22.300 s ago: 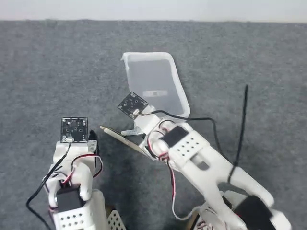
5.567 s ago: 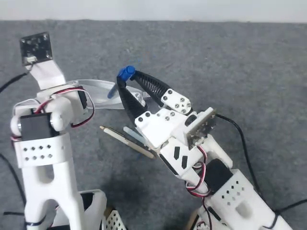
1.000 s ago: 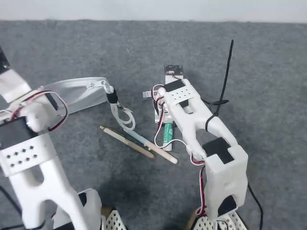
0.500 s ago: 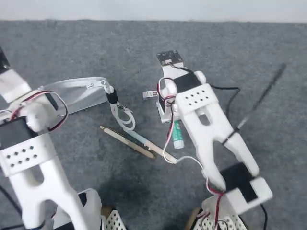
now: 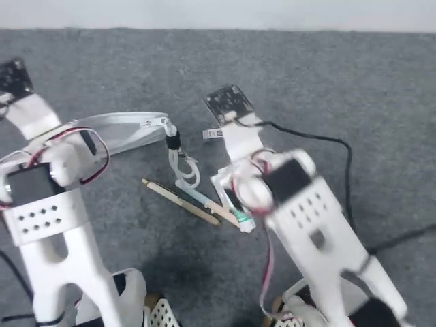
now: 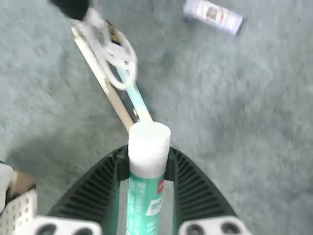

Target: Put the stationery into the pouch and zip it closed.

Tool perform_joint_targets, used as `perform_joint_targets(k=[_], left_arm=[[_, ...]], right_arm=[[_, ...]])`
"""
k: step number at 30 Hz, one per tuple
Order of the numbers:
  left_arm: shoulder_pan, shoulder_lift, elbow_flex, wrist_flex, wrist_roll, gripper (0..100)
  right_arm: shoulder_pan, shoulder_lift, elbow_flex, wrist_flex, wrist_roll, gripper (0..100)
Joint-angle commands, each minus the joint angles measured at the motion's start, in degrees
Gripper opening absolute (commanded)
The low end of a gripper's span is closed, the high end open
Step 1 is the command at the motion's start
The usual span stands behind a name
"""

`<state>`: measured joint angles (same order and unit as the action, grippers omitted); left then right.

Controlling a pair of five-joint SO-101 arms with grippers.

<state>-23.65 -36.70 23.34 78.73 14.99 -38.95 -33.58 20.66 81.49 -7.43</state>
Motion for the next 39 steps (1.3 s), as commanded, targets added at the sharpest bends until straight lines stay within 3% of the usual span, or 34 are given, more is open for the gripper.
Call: perform_joint_targets(k=[1,9,13,20,22,29,34,39], left_arm=[[0.79,0.26,-0.04,-0.79,0.70,1],[0.88,0.44,0.04,-1.14,0.70,1],[0.88,0.44,0.04,-1.14,0.70,1],[0.88,0.26,1.19,-2.02,0.70,1],[0.88,0.26,1.54,-2.37,0.79,1],[3.08,0.26,1.54,-2.29,0.79,1],[3.08,0.26,1.54,-2.29,0.79,1],[3.08,0.26,1.45,-2.37,0.79,1]], right_arm=[[-0.48,-9.01,2.11,-5.67,0.35,0.7],[-4.09,-15.52,2.55,-10.77,-8.79,0.7],[-6.81,-16.75,2.55,-18.24,-13.10,0.7],[-8.75,-16.13,3.34,-34.95,-12.84,0.7],[-9.27,-16.48,4.66,-38.11,-10.02,0.7],[-12.70,-16.84,14.51,-50.33,10.20,0.7],[-13.23,-16.84,24.26,-70.20,11.08,0.7],[-13.23,-16.84,28.40,-81.36,11.08,0.7]])
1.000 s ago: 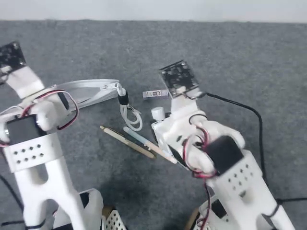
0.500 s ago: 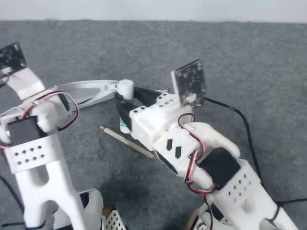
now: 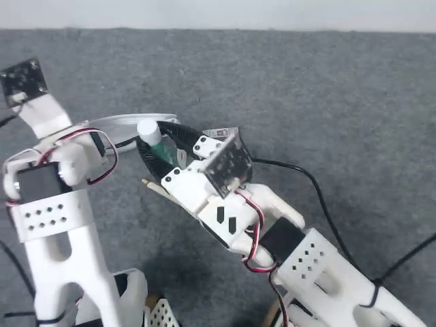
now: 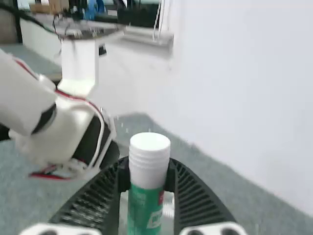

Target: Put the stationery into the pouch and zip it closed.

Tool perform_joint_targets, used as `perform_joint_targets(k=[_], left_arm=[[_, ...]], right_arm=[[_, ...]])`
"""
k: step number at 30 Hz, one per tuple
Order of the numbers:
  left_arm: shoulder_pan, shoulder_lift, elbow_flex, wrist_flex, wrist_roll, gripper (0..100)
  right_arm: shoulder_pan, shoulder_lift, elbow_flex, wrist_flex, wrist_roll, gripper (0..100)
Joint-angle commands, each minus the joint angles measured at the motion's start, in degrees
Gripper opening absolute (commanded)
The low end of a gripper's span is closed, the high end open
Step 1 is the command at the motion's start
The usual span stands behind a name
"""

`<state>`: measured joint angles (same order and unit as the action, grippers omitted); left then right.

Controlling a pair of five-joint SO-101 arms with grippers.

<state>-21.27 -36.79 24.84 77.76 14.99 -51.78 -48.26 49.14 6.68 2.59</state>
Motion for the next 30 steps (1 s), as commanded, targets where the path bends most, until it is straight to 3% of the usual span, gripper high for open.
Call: perform_joint_targets(k=[1,11,15,19,30], left_arm=[[0.70,0.35,-0.13,-1.41,0.79,1],[2.81,0.35,-0.04,-1.41,0.79,1],[2.73,0.35,-0.04,-1.41,0.79,1],[2.73,0.35,-0.04,-1.41,0.79,1],[2.64,0.35,-0.04,-1.41,0.79,1]], right_arm=[[-0.40,-2.15,0.00,-8.13,0.97,0.7],[-0.40,-1.36,0.09,-21.41,0.35,0.7],[-0.04,0.75,0.00,-21.85,-5.54,0.7],[-0.04,6.29,-0.35,-22.29,-7.82,0.7],[2.33,26.33,-0.18,-41.89,-7.47,0.7]])
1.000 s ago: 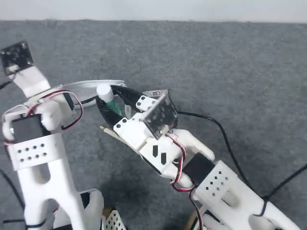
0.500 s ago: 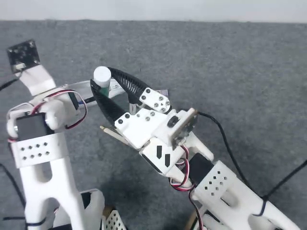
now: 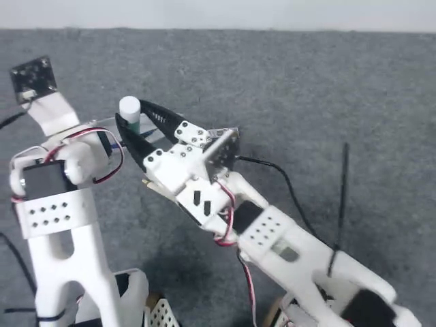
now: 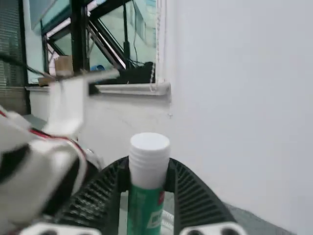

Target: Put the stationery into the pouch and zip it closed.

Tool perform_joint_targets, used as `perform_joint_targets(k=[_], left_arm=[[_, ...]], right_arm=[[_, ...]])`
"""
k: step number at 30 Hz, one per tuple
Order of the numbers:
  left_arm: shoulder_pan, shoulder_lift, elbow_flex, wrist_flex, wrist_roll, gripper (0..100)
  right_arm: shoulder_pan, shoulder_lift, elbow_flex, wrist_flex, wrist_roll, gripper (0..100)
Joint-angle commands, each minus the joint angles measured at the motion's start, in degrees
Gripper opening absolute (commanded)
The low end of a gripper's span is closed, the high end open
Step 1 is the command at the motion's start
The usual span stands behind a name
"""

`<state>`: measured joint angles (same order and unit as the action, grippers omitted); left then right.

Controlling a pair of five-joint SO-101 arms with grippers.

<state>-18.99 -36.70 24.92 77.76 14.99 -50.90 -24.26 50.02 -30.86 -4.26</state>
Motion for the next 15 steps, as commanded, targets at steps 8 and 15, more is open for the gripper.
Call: perform_joint_targets(k=[8,15], left_arm=[[0.18,0.26,-0.04,-1.41,0.79,1],[0.18,0.26,-0.04,-1.41,0.79,1]], right_arm=[[2.24,12.18,-0.70,-7.25,-0.62,0.7],[1.71,12.53,2.99,-7.16,-0.62,0.9]])
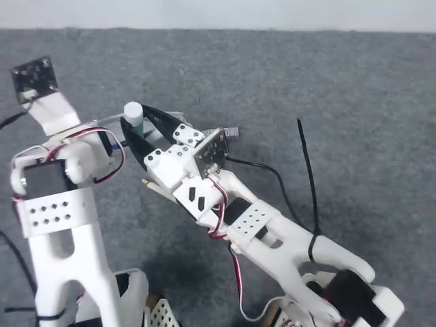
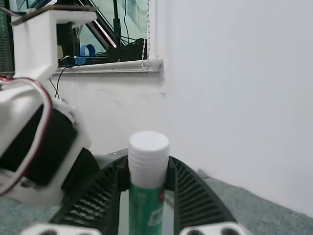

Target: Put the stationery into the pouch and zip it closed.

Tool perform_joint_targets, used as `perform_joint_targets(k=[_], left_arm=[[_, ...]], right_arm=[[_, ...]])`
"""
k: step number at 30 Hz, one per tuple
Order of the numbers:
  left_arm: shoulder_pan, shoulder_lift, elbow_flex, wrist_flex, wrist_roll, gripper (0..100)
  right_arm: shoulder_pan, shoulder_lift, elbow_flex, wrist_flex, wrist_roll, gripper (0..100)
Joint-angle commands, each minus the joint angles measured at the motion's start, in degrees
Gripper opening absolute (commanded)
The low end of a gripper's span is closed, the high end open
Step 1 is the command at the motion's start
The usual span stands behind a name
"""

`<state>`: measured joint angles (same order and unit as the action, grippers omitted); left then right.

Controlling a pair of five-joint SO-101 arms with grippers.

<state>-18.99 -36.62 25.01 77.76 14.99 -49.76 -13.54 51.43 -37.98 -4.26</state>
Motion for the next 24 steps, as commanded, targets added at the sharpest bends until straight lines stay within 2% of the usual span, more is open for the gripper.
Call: perform_joint_targets(k=[1,4,9,16,21,24], left_arm=[[0.18,0.18,-0.13,-1.41,0.79,1],[0.18,0.44,-0.13,-1.41,0.70,1],[0.18,0.44,-0.13,-1.41,0.70,1],[0.09,0.44,-0.13,-1.41,0.70,1],[-0.62,0.44,-0.13,-1.41,0.70,1],[-3.96,0.18,-0.40,-1.49,0.97,1]], right_arm=[[0.66,1.45,1.93,-0.04,-0.53,0.9],[0.48,1.45,2.29,0.22,2.20,2.2],[-1.19,-0.13,5.45,-0.22,11.96,17.0],[-1.19,-12.79,11.87,1.10,12.04,15.9],[-1.10,-22.81,12.84,13.49,11.43,16.2],[0.48,-28.62,12.57,20.09,6.86,16.2]])
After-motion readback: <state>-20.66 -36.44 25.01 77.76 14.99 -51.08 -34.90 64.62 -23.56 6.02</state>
